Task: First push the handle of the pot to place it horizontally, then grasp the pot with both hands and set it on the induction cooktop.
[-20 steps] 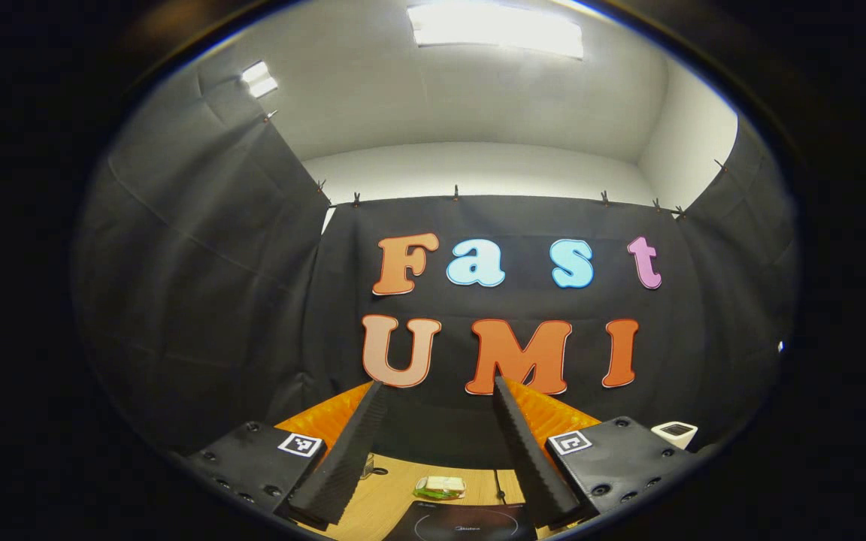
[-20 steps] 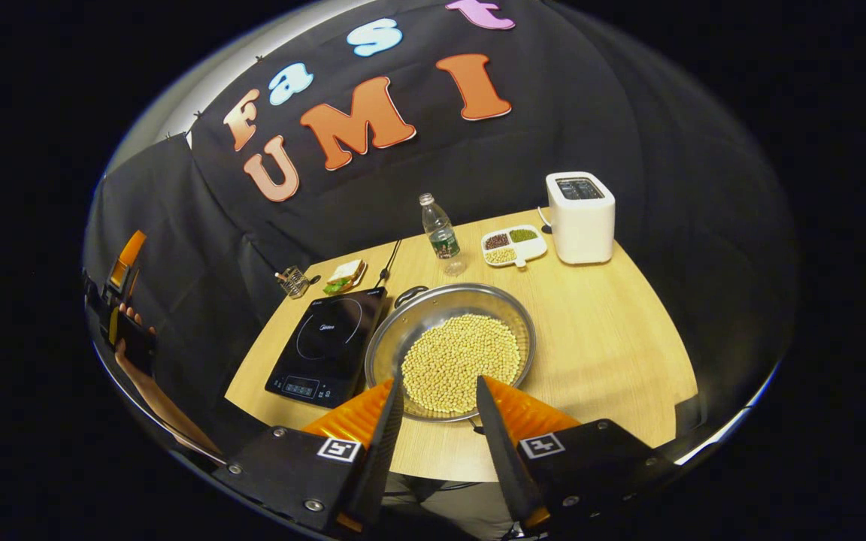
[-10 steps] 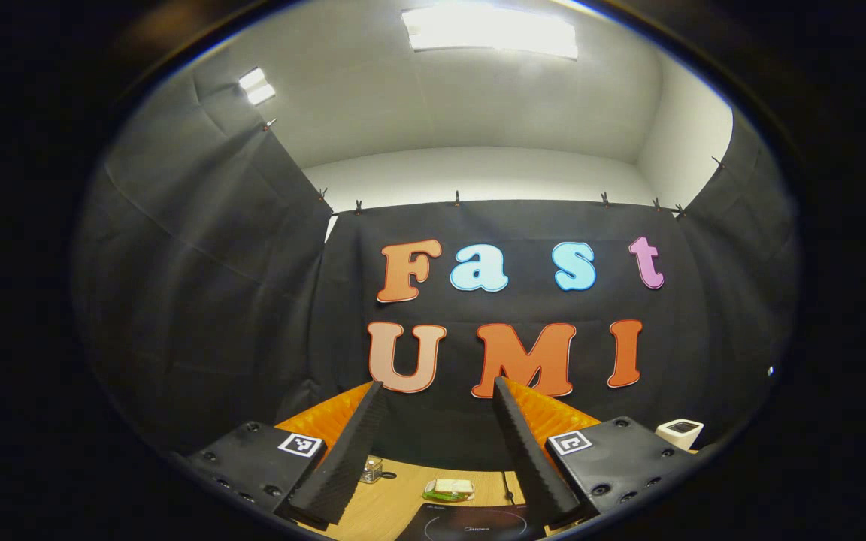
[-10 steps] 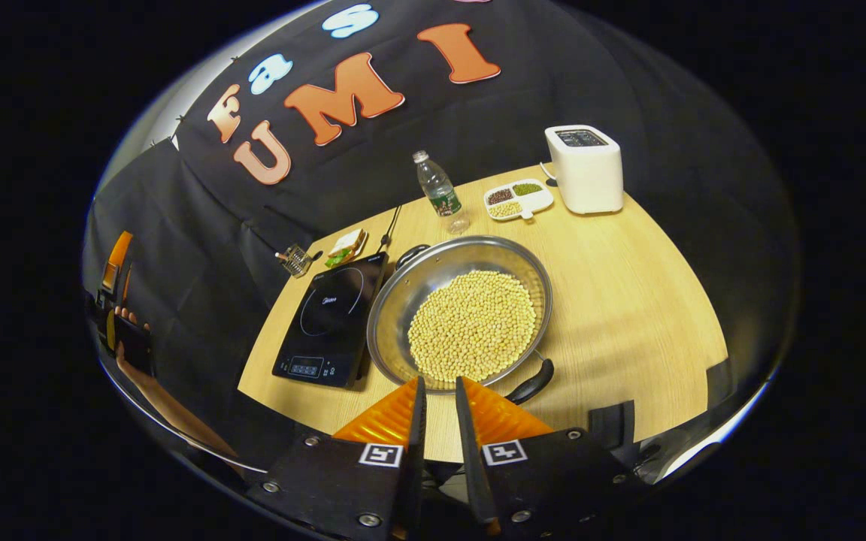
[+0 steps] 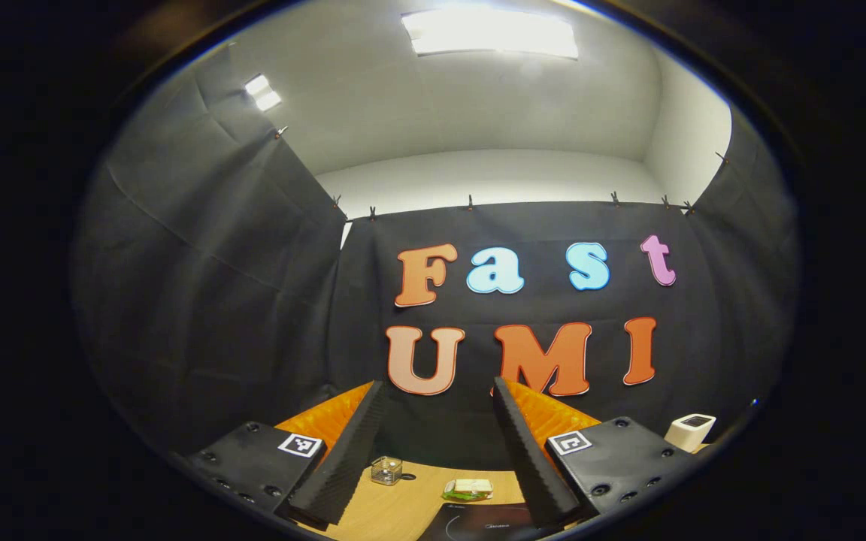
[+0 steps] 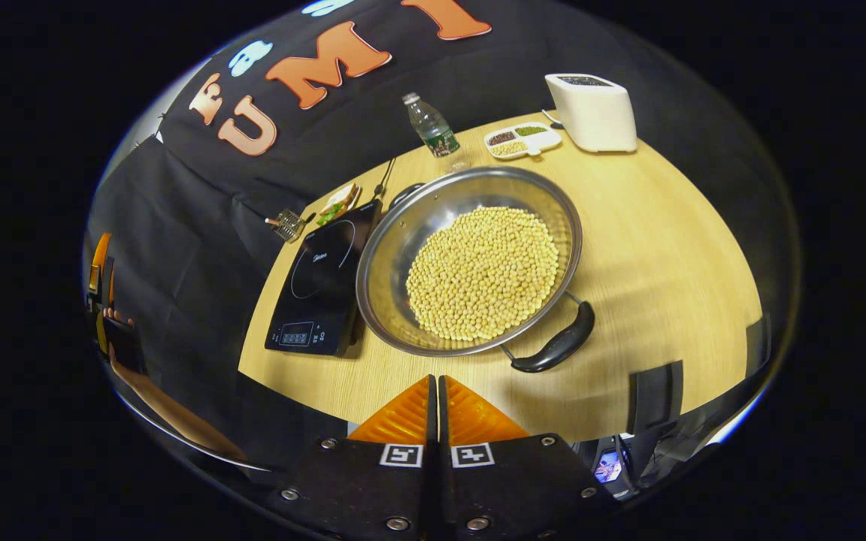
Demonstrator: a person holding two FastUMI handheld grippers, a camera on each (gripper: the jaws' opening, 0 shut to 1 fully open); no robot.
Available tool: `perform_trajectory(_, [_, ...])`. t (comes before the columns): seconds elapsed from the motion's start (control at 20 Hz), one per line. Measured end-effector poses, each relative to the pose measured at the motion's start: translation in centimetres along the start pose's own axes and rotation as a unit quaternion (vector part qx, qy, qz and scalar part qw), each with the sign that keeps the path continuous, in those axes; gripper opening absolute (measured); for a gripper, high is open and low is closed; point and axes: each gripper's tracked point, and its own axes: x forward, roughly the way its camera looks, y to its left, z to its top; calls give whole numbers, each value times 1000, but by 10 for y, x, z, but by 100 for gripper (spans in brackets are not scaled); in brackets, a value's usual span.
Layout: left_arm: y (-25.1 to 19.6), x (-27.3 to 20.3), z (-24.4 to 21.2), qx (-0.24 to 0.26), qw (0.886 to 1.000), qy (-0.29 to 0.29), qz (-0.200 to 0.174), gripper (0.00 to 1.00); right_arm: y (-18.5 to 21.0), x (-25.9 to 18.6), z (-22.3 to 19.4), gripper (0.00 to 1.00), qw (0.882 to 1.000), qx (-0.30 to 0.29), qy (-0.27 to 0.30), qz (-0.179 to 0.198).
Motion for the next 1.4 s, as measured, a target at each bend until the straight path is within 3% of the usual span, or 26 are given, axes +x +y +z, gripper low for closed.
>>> perform_trajectory(0.3, [16,-2,-6,12,1000,6,17,93,-3,21,-8,0,999,38,28,-3])
perform_trajectory(0.55, [12,7,-33,-6,999,37,8,94,-12,36,-20,0,997,48,57,-15])
perform_trajectory(0.9, [10,17,-69,-13,996,90,8,94,-54,51,-9,0,993,86,48,-61])
perform_trajectory(1.4, [-15,24,-73,-6,995,94,-12,96,-90,55,19,0,988,112,38,-95])
